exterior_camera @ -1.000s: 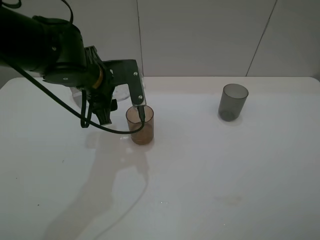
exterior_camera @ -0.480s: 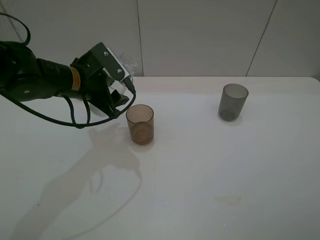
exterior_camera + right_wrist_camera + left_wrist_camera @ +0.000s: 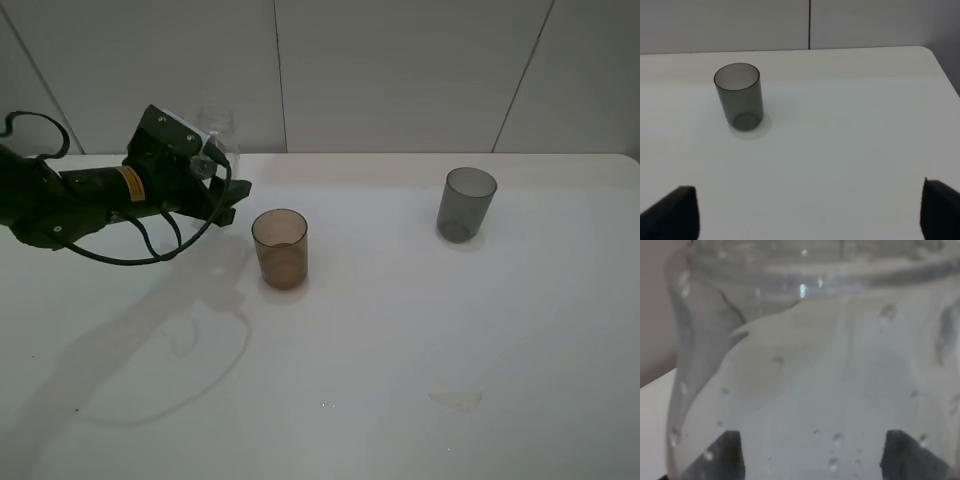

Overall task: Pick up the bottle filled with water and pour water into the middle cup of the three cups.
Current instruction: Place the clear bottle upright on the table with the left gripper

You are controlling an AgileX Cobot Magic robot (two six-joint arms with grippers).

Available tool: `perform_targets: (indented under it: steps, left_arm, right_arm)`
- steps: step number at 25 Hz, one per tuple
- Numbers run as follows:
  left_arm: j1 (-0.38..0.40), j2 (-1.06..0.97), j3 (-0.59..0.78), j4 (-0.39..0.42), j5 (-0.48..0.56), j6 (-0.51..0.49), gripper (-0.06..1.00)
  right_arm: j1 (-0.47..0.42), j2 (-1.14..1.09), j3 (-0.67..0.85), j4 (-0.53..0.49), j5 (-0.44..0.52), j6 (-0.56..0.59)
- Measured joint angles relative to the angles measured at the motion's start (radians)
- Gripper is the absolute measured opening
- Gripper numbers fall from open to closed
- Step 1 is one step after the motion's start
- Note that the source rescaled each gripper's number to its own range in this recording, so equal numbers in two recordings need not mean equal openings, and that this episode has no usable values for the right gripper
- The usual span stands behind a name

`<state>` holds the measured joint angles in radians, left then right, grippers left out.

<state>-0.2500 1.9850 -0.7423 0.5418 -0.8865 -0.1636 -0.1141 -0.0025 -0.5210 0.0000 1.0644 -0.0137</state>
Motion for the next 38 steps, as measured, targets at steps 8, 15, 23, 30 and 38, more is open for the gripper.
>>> perform_targets:
  steps: [8, 15, 23, 30, 38]
  left_arm:
    - [0.0, 0.167, 0.0, -0.14, -0.178, 0.098, 0.01]
    - [0.001, 0.192, 0.001, -0.154, -0.19, 0.112, 0.01]
    - [0.001, 0.192, 0.001, -0.147, -0.202, 0.112, 0.33]
    - [0.001, 0.192, 0.001, -0.147, -0.202, 0.112, 0.66]
    - [0.001, 0.151, 0.015, -0.149, -0.209, 0.113, 0.67]
  right_arm:
    - [0.0, 0.0, 0.0, 0.0, 0.0, 0.0]
    - [0.0, 0.0, 0.0, 0.0, 0.0, 0.0]
    - [0.0, 0.0, 0.0, 0.0, 0.0, 0.0]
    - [0.0, 0.0, 0.0, 0.0, 0.0, 0.0]
    - [0.0, 0.0, 0.0, 0.0, 0.0, 0.0]
